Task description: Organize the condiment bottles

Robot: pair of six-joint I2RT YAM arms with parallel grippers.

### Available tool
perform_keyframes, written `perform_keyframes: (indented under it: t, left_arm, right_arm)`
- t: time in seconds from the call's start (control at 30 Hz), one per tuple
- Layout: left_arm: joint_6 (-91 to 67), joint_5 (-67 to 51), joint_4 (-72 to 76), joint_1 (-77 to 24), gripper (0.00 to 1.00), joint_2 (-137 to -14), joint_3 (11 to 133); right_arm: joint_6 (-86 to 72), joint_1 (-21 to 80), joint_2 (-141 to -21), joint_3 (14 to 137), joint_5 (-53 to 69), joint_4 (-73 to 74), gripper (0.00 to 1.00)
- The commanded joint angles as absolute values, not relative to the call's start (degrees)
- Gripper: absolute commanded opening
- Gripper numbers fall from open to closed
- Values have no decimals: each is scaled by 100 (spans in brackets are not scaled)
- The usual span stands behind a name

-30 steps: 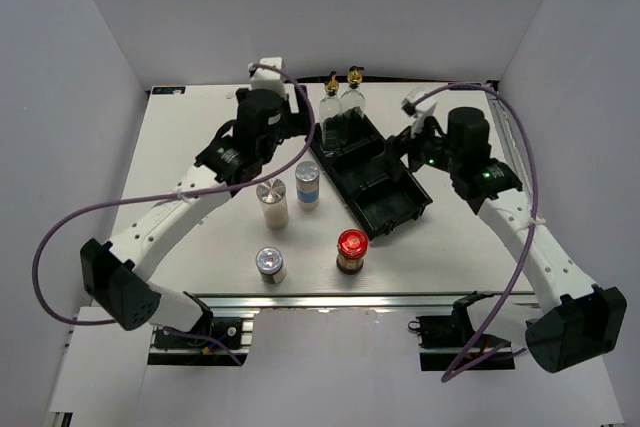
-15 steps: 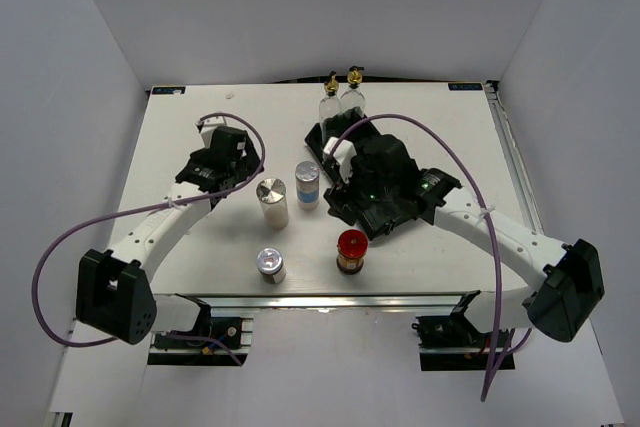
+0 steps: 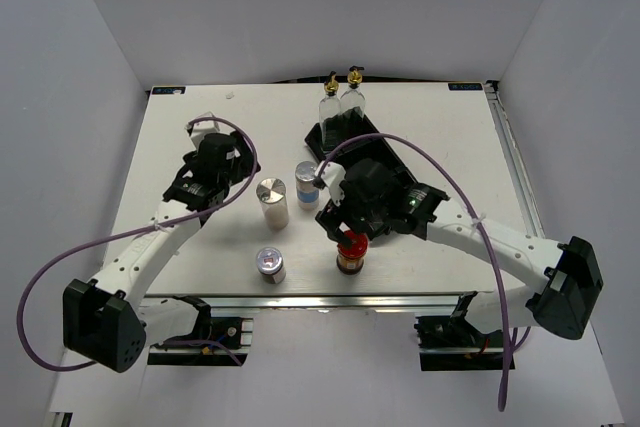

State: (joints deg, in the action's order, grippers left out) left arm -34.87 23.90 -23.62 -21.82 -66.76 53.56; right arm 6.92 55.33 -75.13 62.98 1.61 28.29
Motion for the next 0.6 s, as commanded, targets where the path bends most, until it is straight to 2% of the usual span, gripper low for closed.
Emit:
perform_keyframes:
  t: [0.0, 0.4, 0.57]
  left_arm:
    - [-3393, 2259, -2058, -2188, 98, -6530, 5230]
    - [-3340, 2118, -1802, -2188, 98, -6416, 4984]
    - [-3331, 2101, -1767, -2188, 98, -6512, 4966]
  right_arm:
    - [317, 5730, -7331, 6091, -289, 3234, 89]
    - [44, 5968, -7198, 5643, -114, 3700, 89]
    - [-158, 6029, -7164, 5555, -483, 3613, 86]
